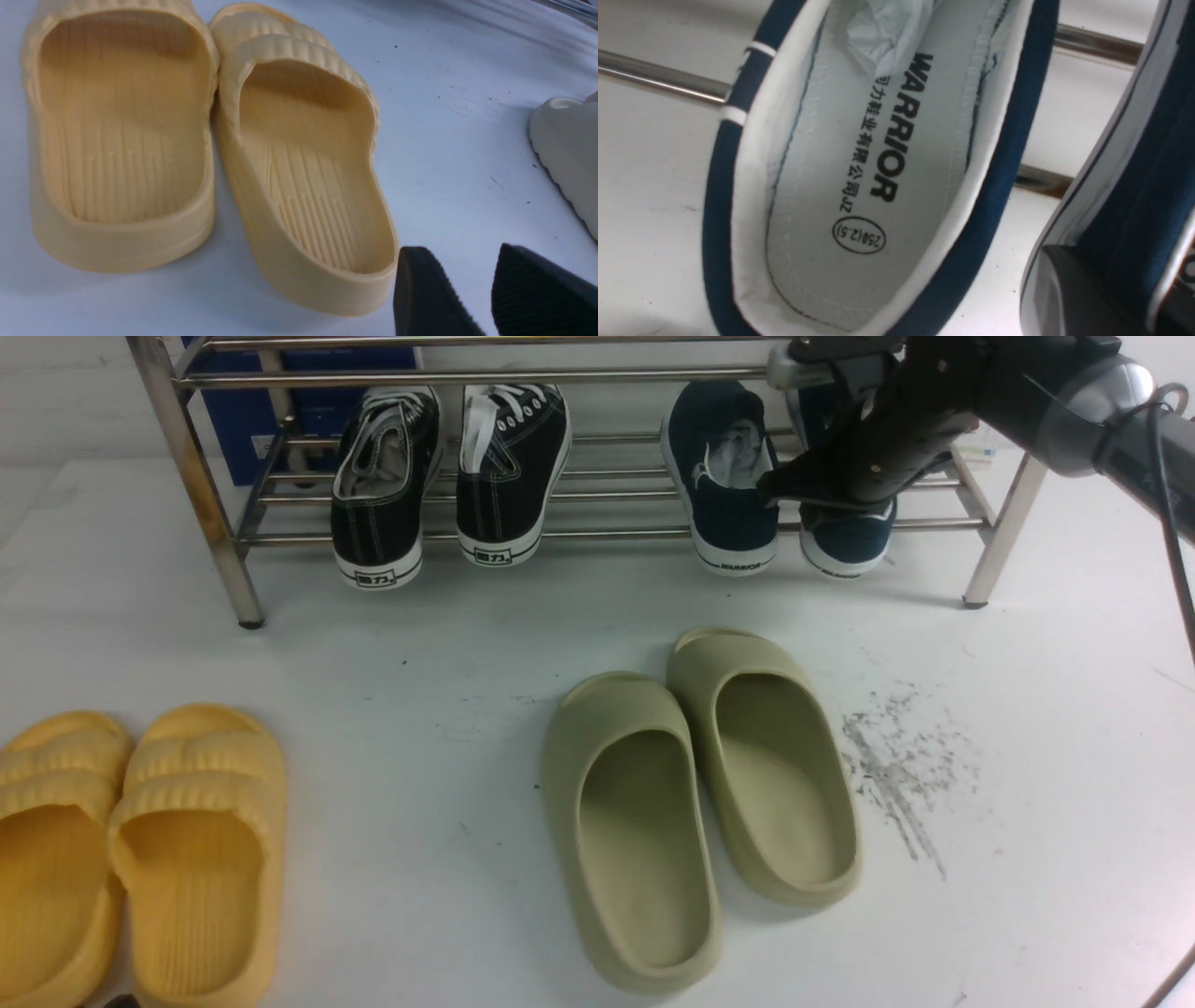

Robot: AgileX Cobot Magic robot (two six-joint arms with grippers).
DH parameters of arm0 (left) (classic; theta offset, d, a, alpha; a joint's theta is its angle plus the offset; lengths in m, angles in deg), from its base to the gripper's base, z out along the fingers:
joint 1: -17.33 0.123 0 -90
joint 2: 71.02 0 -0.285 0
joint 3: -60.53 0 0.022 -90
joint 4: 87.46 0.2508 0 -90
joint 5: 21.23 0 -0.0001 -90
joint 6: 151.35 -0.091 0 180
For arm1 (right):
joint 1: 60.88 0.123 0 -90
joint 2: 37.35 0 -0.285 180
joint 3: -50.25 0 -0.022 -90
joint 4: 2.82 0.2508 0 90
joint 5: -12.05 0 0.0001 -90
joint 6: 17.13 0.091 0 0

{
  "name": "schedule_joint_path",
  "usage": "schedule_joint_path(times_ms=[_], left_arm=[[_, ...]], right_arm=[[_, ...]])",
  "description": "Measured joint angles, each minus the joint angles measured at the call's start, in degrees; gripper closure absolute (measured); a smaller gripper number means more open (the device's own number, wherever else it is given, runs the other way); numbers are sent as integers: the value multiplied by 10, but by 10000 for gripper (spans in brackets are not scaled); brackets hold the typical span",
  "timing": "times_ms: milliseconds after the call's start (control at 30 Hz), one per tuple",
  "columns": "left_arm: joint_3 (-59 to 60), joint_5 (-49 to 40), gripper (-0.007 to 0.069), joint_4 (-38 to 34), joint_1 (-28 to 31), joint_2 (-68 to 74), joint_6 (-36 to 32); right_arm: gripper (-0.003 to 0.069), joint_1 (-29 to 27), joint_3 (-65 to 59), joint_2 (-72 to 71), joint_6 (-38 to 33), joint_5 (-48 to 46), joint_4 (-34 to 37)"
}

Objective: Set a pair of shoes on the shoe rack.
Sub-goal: Use the right arm to put a shoe into the shoe rack

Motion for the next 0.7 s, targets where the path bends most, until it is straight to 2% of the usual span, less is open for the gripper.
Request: schedule_joint_path(times_ms=[400, 700], left_arm=[[0, 0, 386, 0, 0, 0, 0], [0, 0, 386, 0, 0, 0, 0]], right_arm=[[604, 1, 0, 3, -1, 29, -2], [586, 2, 0, 3, -28, 35, -9]])
